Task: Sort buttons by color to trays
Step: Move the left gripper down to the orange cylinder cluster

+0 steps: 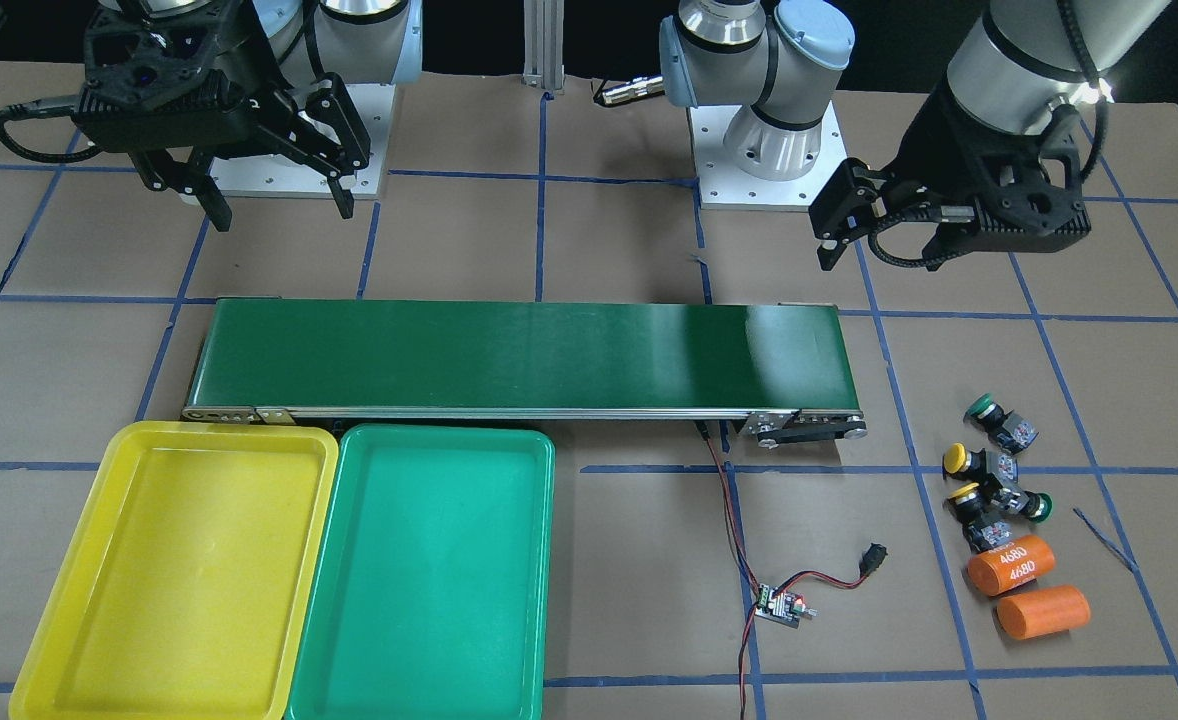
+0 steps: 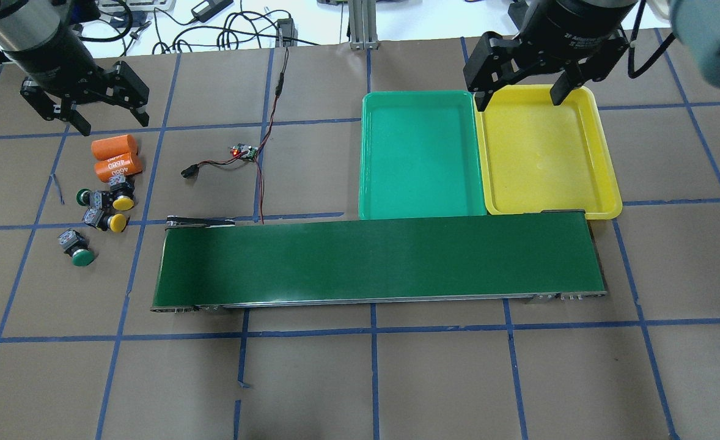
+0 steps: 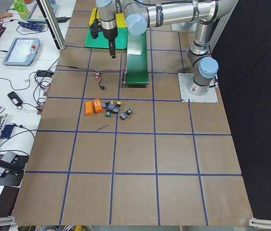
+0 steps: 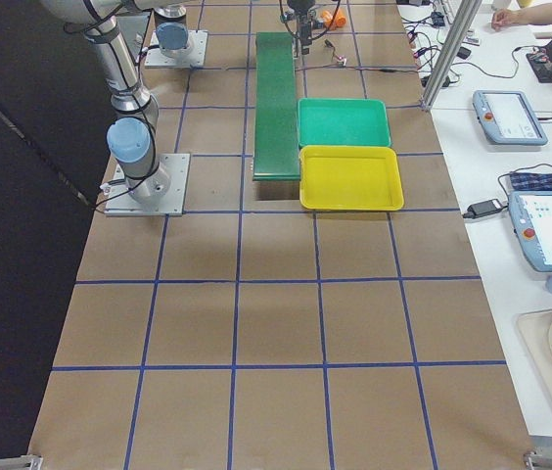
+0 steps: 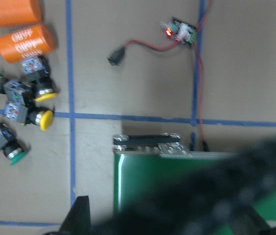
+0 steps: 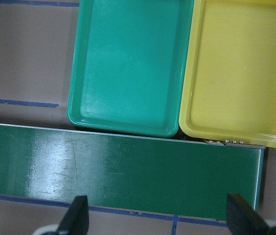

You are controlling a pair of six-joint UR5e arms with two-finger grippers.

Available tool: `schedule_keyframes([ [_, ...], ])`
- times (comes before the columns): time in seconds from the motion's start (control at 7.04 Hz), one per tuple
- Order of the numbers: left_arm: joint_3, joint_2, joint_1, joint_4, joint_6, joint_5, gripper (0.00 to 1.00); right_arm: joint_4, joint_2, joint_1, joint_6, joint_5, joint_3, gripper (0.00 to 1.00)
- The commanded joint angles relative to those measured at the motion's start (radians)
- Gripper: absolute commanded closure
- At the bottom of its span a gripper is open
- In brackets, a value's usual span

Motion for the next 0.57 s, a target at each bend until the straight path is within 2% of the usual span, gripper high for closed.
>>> schedule_keyframes([
  [0.0,0.005,-0.165,0.108,0.173,0.006,0.002,0.00,0.001,0.000,0.001,0.000,0.000,0.001,0.00],
  [0.28,0.087,-0.284,0.153,0.178,0.038,0.057,0.00,0.000,0.000,0.001,0.000,0.000,0.001,0.00],
  [0.43,0.094,-0.323,0.164,0.178,0.067,0.056,0.00,0.001,0.000,0.000,-0.001,0.000,0.001,0.00],
])
